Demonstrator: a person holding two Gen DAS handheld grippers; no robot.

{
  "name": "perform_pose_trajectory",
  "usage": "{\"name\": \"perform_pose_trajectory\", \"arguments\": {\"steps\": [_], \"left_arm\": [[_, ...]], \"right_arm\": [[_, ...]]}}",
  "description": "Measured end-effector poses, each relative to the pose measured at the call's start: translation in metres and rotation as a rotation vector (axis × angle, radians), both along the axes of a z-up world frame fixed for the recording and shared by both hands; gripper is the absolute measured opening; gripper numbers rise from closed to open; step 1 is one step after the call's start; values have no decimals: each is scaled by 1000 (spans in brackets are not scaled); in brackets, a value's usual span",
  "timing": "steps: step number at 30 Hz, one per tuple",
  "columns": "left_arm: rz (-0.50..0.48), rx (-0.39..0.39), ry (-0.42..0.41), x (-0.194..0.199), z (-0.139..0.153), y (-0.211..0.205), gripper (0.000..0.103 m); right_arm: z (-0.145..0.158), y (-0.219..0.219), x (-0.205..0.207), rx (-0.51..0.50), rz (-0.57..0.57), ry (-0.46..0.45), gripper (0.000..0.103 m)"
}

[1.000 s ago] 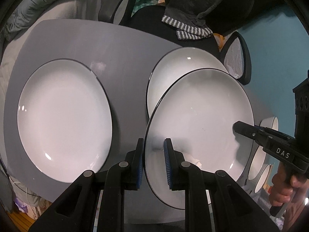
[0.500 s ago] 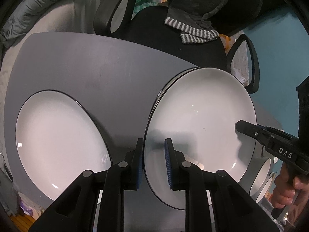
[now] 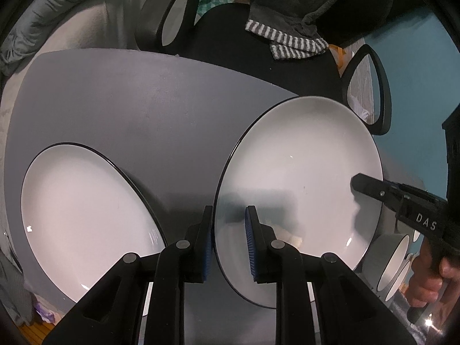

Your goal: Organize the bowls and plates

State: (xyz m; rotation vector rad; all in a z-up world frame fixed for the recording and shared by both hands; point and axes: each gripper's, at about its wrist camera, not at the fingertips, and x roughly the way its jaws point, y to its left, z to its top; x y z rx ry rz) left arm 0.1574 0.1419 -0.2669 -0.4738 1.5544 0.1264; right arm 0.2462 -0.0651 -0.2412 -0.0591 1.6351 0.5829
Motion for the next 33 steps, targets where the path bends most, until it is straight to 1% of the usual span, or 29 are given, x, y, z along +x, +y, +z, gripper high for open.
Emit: {"name": "perform_pose_trajectory", "arguments": {"steps": [7, 15, 24, 27, 33], "left_arm": [[-9, 6, 0, -1, 0, -2, 20], [-12, 6, 1, 0, -1, -2, 20], [-15, 32, 4, 0, 1, -5, 20], [-9, 38, 7, 0, 1, -5, 20], [3, 26, 9, -1, 4, -5, 24]], "right_arm": [[-1, 4, 3, -29, -5, -9, 18], [-1, 9, 5, -98, -1, 21, 20], [-2, 20, 11, -203, 41, 52, 22], [0, 22, 10, -227, 54, 49, 25], [5, 25, 7, -267, 97, 45, 27]]}}
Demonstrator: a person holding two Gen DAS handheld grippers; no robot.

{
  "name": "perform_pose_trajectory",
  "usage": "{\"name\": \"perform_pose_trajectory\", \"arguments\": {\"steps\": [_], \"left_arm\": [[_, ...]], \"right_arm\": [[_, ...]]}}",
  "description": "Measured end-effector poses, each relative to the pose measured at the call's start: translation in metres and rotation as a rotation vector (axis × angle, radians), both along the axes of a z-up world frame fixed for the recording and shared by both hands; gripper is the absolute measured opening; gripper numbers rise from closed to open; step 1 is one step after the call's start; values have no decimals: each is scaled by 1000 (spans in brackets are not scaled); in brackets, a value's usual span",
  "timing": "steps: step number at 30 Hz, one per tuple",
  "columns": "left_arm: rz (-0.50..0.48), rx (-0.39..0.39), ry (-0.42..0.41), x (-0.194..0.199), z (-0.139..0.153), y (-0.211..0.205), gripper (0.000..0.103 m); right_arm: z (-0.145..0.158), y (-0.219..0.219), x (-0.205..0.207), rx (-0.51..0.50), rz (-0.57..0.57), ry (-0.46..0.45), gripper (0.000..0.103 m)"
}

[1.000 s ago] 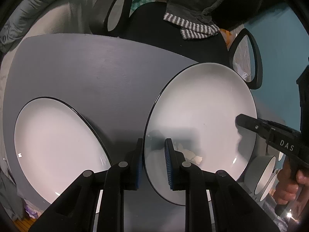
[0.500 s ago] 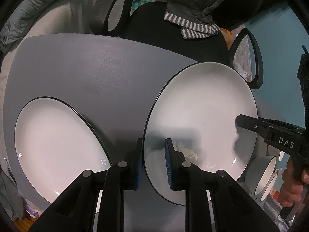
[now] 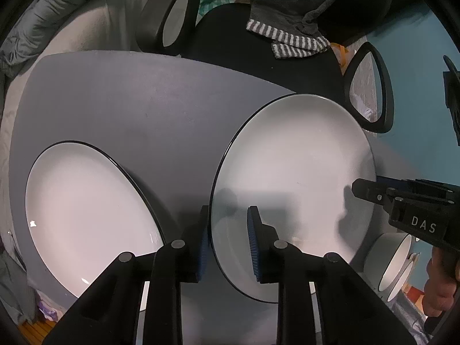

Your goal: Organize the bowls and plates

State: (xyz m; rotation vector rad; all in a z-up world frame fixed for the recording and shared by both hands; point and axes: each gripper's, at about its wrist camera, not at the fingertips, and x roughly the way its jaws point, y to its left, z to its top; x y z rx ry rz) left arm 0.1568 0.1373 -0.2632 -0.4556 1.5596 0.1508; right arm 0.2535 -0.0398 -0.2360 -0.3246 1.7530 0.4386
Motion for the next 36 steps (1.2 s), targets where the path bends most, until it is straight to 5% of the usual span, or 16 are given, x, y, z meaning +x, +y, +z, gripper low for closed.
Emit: {"name": "perform_pose_trajectory", "arguments": {"steps": [14, 22, 26, 36], "left_arm": [[-24, 83, 46, 5, 1, -14, 29], [-29, 168, 75, 11, 7, -31, 46], [-36, 180, 78, 14, 6, -38, 57], [-9, 140, 51, 7, 14, -32, 58]], "right_arm": [[20, -6, 0, 7, -19, -59, 27], [20, -26, -13, 29, -73, -48, 27], [20, -36, -18, 40, -101, -38, 27], [35, -48, -31, 43, -123, -79, 27]]}}
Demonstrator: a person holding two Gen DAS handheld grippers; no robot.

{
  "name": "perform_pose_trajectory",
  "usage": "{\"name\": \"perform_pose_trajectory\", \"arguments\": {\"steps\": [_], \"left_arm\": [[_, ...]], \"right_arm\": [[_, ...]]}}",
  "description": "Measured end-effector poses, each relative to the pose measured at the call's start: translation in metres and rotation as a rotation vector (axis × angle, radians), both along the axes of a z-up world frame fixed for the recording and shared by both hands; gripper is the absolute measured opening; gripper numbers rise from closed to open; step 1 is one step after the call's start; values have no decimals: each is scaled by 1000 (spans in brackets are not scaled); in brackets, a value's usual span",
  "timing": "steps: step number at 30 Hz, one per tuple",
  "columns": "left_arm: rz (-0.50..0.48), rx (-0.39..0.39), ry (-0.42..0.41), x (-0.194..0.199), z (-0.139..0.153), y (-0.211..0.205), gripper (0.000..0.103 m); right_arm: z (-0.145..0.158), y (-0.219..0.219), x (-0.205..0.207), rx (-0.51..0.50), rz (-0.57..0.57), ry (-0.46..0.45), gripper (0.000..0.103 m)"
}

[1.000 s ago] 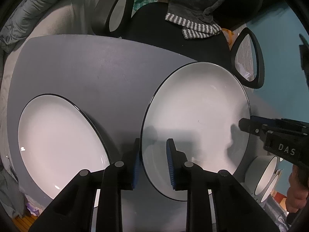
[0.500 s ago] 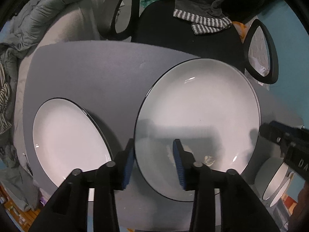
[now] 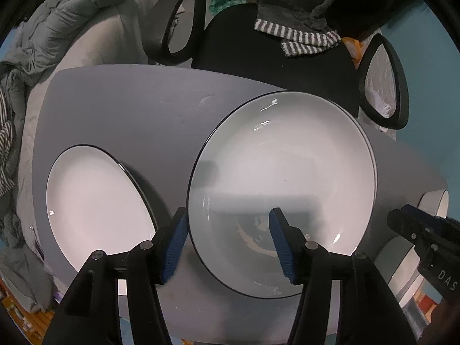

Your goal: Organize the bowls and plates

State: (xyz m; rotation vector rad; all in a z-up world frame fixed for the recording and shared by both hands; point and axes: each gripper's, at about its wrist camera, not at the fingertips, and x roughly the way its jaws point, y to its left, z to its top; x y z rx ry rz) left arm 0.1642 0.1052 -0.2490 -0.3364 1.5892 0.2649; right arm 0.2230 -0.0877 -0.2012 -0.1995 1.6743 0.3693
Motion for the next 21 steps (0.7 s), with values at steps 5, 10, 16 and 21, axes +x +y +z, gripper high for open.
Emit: {"name": "perform_pose_trajectory", "arguments": {"steps": [5, 10, 16, 21], "left_arm": [[24, -33, -8, -5, 6, 4, 58], [51, -52, -46, -19, 19, 10, 58], [54, -66, -89, -39, 36, 18, 63], [72, -73, -110, -61, 49, 28, 68]], "right_arm": [[9, -2, -7, -7, 0, -25, 29], [20, -2, -15, 7, 3, -48, 32], [32, 2, -23, 29, 24, -77, 44], [45, 9, -32, 30, 54, -107, 48]]}}
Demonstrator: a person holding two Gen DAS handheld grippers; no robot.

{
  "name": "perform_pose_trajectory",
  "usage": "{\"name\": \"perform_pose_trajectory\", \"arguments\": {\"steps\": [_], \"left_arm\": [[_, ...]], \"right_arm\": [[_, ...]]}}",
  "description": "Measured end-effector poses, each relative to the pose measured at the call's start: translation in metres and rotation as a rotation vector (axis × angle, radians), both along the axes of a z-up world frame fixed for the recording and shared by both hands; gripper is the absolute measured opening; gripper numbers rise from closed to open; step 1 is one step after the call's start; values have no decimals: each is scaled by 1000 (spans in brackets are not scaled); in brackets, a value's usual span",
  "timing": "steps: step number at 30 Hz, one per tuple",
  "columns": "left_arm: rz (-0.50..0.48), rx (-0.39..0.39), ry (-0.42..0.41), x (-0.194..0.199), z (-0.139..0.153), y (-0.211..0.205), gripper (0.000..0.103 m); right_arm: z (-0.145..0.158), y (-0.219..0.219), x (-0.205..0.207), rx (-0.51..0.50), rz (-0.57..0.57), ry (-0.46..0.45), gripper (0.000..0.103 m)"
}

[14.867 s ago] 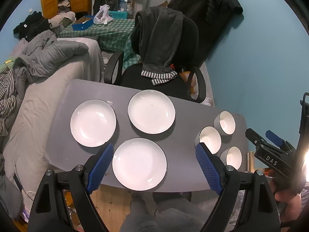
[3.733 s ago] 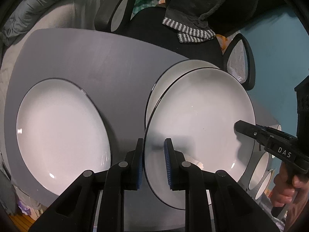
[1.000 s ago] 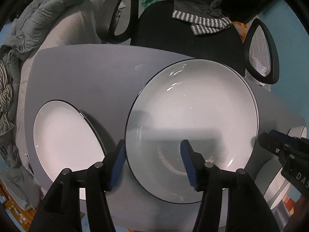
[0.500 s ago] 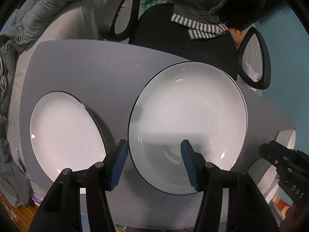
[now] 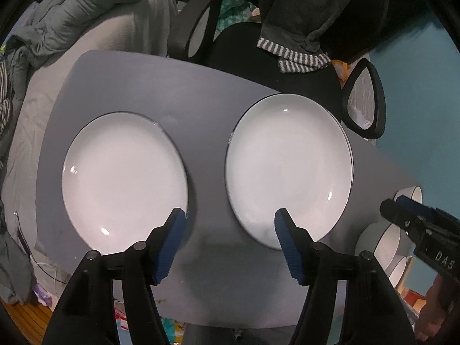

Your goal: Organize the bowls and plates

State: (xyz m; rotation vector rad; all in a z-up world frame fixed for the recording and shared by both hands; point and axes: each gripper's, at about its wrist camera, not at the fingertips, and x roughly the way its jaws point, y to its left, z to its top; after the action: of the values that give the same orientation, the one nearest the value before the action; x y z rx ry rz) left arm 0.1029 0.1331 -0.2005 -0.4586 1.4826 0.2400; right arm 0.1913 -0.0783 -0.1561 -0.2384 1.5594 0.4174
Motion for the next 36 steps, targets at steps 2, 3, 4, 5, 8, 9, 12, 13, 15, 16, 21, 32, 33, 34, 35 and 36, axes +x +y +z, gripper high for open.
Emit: {"name": "perform_pose_trajectory", "arguments": {"steps": [2, 3, 4, 5, 8, 9, 12, 13, 15, 16, 21, 32, 33, 34, 35, 36], "left_arm": [[5, -2, -3, -11, 5, 5, 69], [8, -4, -4, -14, 6, 7, 70], [18, -10, -7, -22, 10, 12, 71], [26, -13, -9, -26, 11, 16, 74], [65, -29, -15, -39, 15, 31, 75], [83, -31, -15, -46, 16, 38, 75], [126, -42, -22, -58, 17, 52, 75], [144, -46, -23, -64, 17, 58, 75], [181, -54, -24, -74, 15, 68, 76], [203, -58, -22, -82, 14, 74, 76], [260, -55, -27, -105, 11, 89, 76], [401, -61, -3, -151, -5, 127, 76], [414, -65, -6, -152, -7, 130, 76], [420, -66, -9, -153, -8, 133, 76], [427, -67, -11, -154, -9, 136, 76], [432, -69, -11, -156, -10, 139, 76]], "right_arm": [[4, 3, -3, -4, 11, -11, 50], [6, 5, -5, -4, 18, -17, 52], [8, 7, -7, -3, 25, -22, 54], [10, 9, -9, -3, 31, -27, 56], [14, 14, -13, 5, 43, -35, 57], [15, 16, -15, 8, 45, -36, 57], [20, 23, -20, 27, 51, -36, 57], [21, 25, -22, 36, 54, -31, 57], [20, 33, -26, 49, 68, -17, 57], [20, 38, -29, 51, 76, -15, 57], [15, 68, -40, 58, 144, 1, 57], [-11, 144, -51, 137, 300, 73, 57], [-16, 151, -49, 151, 303, 93, 57], [-22, 157, -47, 160, 300, 111, 58], [-26, 162, -46, 169, 297, 124, 58], [-32, 167, -45, 184, 294, 144, 58]]}}
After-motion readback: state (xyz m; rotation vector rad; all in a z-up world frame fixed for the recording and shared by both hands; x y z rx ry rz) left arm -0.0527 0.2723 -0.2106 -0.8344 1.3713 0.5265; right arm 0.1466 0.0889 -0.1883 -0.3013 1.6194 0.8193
